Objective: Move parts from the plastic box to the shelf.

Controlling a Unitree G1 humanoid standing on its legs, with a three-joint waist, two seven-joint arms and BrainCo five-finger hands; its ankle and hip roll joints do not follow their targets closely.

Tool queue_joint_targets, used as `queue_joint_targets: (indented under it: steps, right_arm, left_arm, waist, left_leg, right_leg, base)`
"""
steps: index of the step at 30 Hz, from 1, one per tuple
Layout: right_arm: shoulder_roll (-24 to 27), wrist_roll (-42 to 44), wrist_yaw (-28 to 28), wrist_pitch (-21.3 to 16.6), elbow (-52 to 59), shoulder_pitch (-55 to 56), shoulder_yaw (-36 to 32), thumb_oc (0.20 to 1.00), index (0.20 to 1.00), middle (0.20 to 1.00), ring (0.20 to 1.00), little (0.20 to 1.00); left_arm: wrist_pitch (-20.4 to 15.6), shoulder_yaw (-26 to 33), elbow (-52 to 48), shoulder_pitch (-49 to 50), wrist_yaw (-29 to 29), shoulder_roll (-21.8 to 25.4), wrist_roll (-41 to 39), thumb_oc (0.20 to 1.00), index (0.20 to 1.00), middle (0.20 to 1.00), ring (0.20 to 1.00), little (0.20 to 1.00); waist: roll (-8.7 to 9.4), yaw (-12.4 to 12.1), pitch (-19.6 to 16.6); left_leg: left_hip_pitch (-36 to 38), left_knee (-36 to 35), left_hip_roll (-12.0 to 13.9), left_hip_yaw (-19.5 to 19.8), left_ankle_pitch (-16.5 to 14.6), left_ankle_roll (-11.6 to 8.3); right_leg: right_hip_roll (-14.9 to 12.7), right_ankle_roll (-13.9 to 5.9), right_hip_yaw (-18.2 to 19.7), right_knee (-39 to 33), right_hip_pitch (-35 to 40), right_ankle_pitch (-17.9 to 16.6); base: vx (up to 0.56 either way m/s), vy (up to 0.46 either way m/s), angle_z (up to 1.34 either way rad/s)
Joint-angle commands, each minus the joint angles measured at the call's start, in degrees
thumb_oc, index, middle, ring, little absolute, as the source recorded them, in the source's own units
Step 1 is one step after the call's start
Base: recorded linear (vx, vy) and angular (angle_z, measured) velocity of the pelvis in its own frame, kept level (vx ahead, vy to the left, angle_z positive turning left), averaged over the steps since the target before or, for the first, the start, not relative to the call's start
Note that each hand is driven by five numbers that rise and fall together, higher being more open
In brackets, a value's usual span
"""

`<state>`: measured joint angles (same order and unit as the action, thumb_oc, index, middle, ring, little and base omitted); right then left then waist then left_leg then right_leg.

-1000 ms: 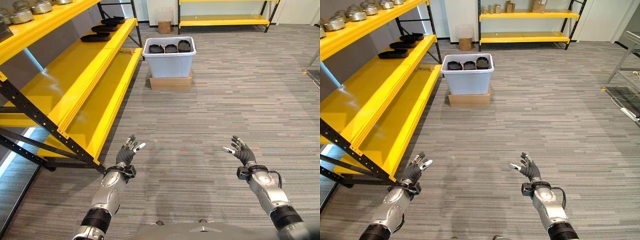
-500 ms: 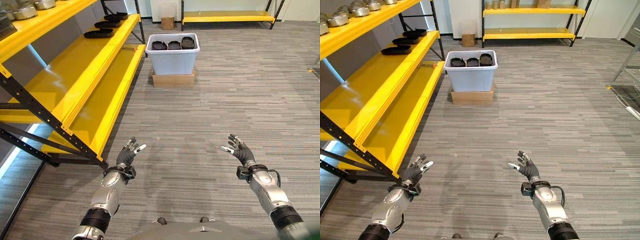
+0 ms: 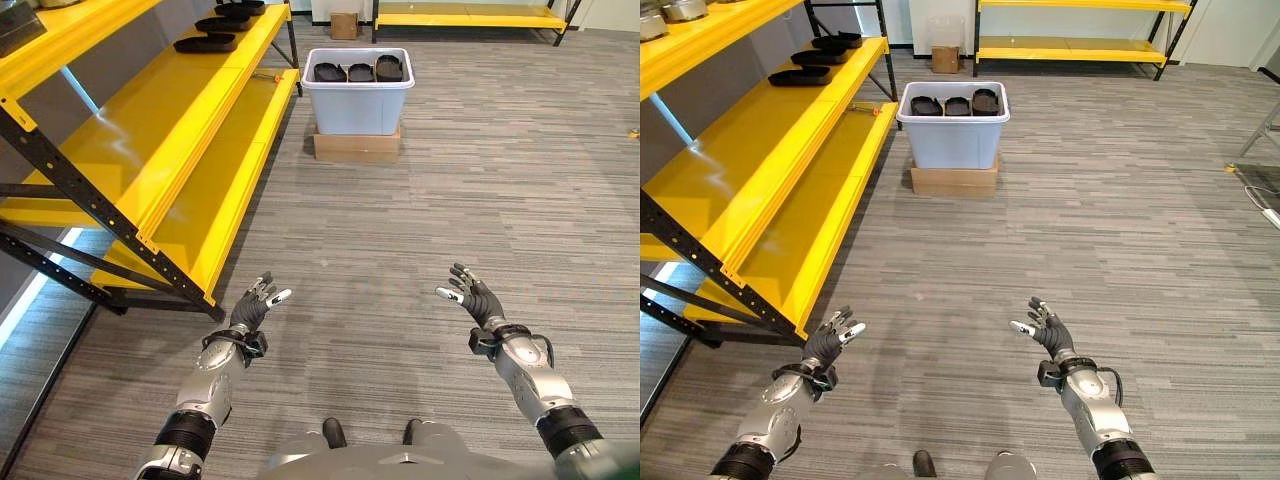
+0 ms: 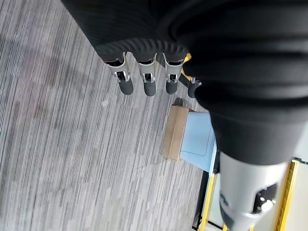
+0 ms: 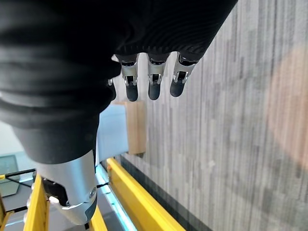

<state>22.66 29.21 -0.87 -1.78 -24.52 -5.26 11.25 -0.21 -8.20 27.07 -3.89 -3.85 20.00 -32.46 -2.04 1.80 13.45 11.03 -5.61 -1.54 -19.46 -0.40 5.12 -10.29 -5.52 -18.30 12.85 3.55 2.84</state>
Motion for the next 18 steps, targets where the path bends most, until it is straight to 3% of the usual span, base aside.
queue_joint_targets:
  steps: [1,3,4,5,9,13,14,16,18]
  right_arm:
    - [-2.1,4.4,2.3,-4.1,-0.6,-4.2,-0.4,1.0,1.0,1.0,1.0,1.0]
    - [-1.9,3.2,2.6,-4.7,-0.5,-4.5,-0.7,1.0,1.0,1.0,1.0,1.0]
    - [-1.5,2.7,3.0,-4.3,0.5,-4.3,-1.1,1.0,1.0,1.0,1.0,1.0]
    - [-1.5,1.9,3.6,-3.8,1.4,-3.7,-1.5,1.0,1.0,1.0,1.0,1.0]
    - [-1.9,-0.8,9.4,-3.2,1.1,-2.4,-3.2,1.0,1.0,1.0,1.0,1.0]
    - [-2.4,-2.9,14.9,-4.2,0.8,-1.0,-4.6,1.0,1.0,1.0,1.0,1.0]
    - [-2.5,-3.6,22.8,-4.3,0.7,-0.1,-5.2,1.0,1.0,1.0,1.0,1.0]
    - [-2.7,-4.1,27.6,-4.6,0.1,-0.1,-5.4,1.0,1.0,1.0,1.0,1.0]
    - [-2.6,-7.3,38.5,-5.0,-0.9,-0.9,-5.8,1.0,1.0,1.0,1.0,1.0]
  left_arm:
    - [-1.1,-1.8,-0.3,-3.4,-0.9,2.4,1.8,1.0,1.0,1.0,1.0,1.0]
    - [-0.8,-2.5,-0.4,-3.5,-0.6,2.4,1.5,1.0,1.0,1.0,1.0,1.0]
    - [-0.4,-2.9,-0.3,-3.5,-0.7,2.3,1.8,1.0,1.0,1.0,1.0,1.0]
    - [-0.5,-2.9,-0.3,-3.2,-0.7,2.2,2.1,1.0,1.0,1.0,1.0,1.0]
    - [-0.4,-3.7,-1.7,-1.4,-1.1,1.7,2.7,1.0,1.0,1.0,1.0,1.0]
    - [-0.8,-5.1,-2.2,-0.4,-1.6,2.0,3.0,1.0,1.0,1.0,1.0,1.0]
    - [-0.9,-6.5,-2.2,-0.1,-1.3,1.5,3.5,1.0,1.0,1.0,1.0,1.0]
    - [-1.3,-8.0,-1.6,-0.4,-0.7,1.0,3.5,1.0,1.0,1.0,1.0,1.0]
    - [-1.4,-8.8,-1.8,-0.3,-1.5,0.7,2.5,1.0,1.0,1.0,1.0,1.0]
  waist:
    - [0.46,-1.8,-0.5]
    - [0.4,-0.7,0.3]
    - [0.94,0.8,0.9]
    - [1.38,1.4,1.0]
    - [2.28,1.5,2.1]
    - [2.5,2.1,2.9]
    - [3.12,3.0,3.0]
    - [2.88,3.6,2.4]
    - [2.83,4.0,1.1]
  left_leg:
    - [0.9,1.2,-1.1,0.8,-5.3,0.94]
    - [1.7,0.7,-1.8,2.0,-5.8,1.1]
    - [1.9,0.7,-2.3,3.2,-5.3,0.88]
    - [2.4,0.8,-2.6,3.9,-5.6,0.66]
    - [5.7,1.7,-3.2,5.5,-9.0,-0.21]
    - [6.4,3.7,-2.9,6.0,-10.2,-0.23]
    - [6.2,5.7,-2.9,5.9,-10.8,0.0]
    - [6.3,7.0,-2.6,6.1,-12.3,0.08]
    - [6.2,8.8,-2.7,4.0,-13.5,0.19]
  right_leg:
    - [-3.7,-3.34,-1.0,13.2,-4.6,-4.9]
    - [-1.9,-3.58,0.4,15.7,-8.1,-5.9]
    - [1.9,-2.78,1.5,10.6,-10.2,-7.3]
    - [2.9,-2.93,2.0,7.0,-10.7,-8.1]
    - [1.3,-6.12,0.7,-10.0,-11.9,-14.7]
    - [0.1,-6.22,2.8,-14.3,-13.3,-16.6]
    - [0.2,-5.35,4.1,-15.9,-12.1,-16.2]
    - [0.6,-5.68,5.4,-16.0,-10.9,-15.9]
    - [0.6,-4.15,4.2,-12.8,-10.5,-14.2]
  base:
    - [0.03,0.151,-0.07]
    - [0.06,0.08,-0.03]
    - [0.14,-0.026,0.09]
    - [0.15,-0.078,0.29]
    - [0.34,-0.111,0.57]
    - [0.34,-0.165,0.13]
    - [0.5,-0.234,0.32]
    - [0.62,-0.215,0.52]
    - [0.58,-0.222,0.76]
